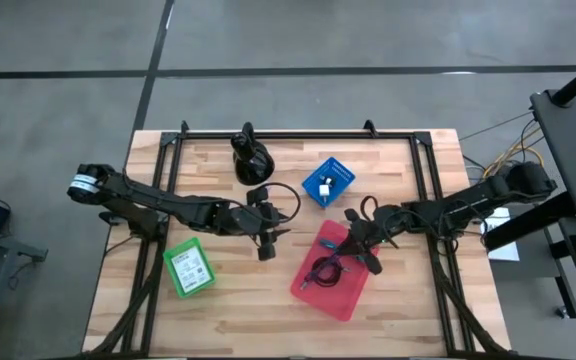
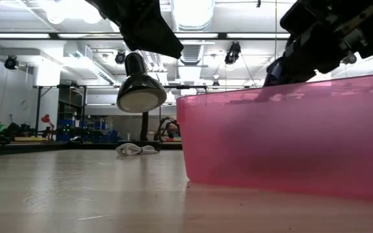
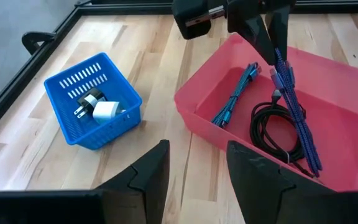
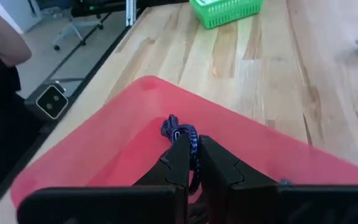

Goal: Pick and place items into bin
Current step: Put the purple charger cable into the pink bin, then put the white charger cable into the pink bin

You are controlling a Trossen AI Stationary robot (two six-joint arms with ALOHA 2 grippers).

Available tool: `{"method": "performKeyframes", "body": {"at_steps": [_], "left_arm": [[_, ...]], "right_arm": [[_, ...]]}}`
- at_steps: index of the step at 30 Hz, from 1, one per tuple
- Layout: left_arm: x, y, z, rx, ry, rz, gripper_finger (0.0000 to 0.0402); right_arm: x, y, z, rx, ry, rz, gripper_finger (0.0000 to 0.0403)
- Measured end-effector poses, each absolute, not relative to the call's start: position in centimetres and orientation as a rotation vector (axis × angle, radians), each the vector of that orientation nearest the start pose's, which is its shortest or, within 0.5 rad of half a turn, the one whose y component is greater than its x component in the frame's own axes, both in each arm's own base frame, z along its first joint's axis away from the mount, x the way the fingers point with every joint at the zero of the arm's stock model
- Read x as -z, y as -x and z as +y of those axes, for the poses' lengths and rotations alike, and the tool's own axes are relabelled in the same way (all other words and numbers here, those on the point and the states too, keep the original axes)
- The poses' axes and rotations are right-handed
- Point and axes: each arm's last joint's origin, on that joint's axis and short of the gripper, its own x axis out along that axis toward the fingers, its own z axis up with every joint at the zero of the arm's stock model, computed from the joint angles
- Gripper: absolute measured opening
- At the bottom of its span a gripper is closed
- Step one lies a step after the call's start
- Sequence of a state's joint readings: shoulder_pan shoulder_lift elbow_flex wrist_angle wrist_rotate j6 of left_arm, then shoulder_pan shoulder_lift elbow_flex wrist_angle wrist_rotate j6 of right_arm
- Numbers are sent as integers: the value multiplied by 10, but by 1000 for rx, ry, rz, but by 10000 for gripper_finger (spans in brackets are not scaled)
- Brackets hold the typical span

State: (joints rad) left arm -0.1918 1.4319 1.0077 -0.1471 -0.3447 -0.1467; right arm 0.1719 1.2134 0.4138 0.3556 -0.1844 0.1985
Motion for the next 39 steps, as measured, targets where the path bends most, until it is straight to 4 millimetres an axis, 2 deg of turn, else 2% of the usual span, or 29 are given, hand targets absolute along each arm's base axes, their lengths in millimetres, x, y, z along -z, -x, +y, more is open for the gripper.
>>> {"method": "performKeyframes", "body": {"at_steps": [5,14,19,24,32,35,39], "left_arm": [[-267,-307,-50,-189,-9,541,144],[-266,-306,-50,-190,-12,561,144],[-265,-306,-50,-191,-14,566,144],[-265,-306,-49,-192,-14,567,144],[-253,-312,-50,-227,-34,599,144],[-247,-315,-49,-275,-55,613,144],[-240,-317,-44,-454,-30,598,144]], "right_arm": [[-178,-228,45,-313,-155,484,16],[-179,-229,45,-319,-98,569,69],[-185,-231,45,-322,-49,559,84],[-196,-233,41,-160,4,573,82],[-196,-233,31,128,175,565,69],[-196,-233,30,150,206,565,68],[-195,-233,31,121,302,576,74]]}}
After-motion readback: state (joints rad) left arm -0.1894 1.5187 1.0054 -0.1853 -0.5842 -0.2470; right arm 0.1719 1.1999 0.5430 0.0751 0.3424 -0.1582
